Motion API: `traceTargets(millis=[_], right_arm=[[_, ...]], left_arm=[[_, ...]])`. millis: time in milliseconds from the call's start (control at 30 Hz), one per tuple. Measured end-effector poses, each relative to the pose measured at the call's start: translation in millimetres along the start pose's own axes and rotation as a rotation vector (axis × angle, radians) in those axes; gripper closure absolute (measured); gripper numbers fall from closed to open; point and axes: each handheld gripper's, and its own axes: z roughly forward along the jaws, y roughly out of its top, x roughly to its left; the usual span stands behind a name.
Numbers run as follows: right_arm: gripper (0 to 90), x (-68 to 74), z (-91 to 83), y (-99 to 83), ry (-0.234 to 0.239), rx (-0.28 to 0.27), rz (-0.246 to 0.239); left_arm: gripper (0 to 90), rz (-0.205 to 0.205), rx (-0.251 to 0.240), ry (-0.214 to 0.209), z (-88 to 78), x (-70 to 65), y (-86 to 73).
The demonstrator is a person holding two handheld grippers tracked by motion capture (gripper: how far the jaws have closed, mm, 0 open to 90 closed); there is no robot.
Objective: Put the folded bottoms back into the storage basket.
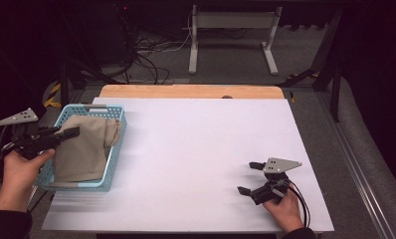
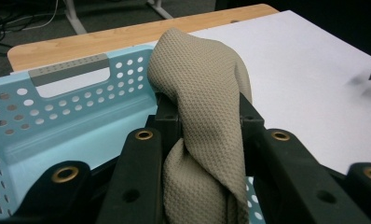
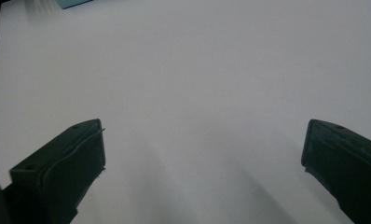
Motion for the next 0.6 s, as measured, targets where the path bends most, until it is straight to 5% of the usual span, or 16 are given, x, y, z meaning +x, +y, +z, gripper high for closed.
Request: traceTargets(millis=[600], right_arm=[[0.2,-0.5,0.3,0.0,-0.004,0.004,0.004]], left_arm=[[69.5,-0.046,0.05,0.067,28.3,25.0,-4.3]])
